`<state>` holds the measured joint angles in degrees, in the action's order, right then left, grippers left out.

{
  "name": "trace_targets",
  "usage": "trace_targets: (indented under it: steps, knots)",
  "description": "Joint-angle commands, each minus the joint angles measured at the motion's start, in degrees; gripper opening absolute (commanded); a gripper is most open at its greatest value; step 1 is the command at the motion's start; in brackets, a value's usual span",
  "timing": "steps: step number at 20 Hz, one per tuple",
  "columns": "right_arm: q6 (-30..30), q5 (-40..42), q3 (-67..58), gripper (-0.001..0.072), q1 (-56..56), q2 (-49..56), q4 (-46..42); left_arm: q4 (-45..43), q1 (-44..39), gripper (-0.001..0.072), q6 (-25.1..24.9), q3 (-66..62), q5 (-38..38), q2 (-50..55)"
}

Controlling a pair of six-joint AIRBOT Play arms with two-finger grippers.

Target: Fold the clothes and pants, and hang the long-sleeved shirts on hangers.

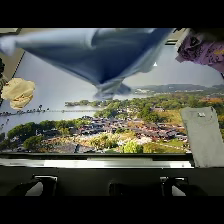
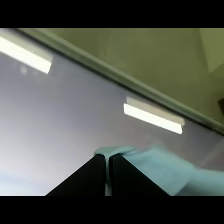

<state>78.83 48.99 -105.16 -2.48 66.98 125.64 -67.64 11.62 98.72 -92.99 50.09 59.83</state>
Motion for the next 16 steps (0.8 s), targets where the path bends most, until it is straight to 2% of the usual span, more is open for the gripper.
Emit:
trace_targets:
  steps: [1, 5, 8, 12, 16]
  knots:
    - [0.7, 12.79, -15.63, 0.0035, -7.91, -7.19, -4.09, -0.7, 0.11, 0.0018, -0.98, -14.67, 4.76, -3.04]
    - [-0.85, 16.0, -15.63, 0.0035, -8.79, -16.7, -7.89, -0.72, 0.13, 0.0017, -0.96, -15.8, 13.86, -11.76]
    - [-3.65, 15.45, -15.63, 0.0035, -8.79, -18.45, -11.54, -0.96, 0.13, 0.0017, 0.24, -15.8, 18.05, -15.28]
    - [-3.69, 15.63, -15.1, 0.0036, -8.79, -11.37, -11.67, -1.05, 0.09, 0.0017, 1.27, -13.7, 18.58, -12.87]
    - [-2.45, 13.35, -10.12, 0.0036, -8.02, 3.58, -1.51, -0.37, 0.09, 0.0017, 1.81, -6.01, 20.37, -4.57]
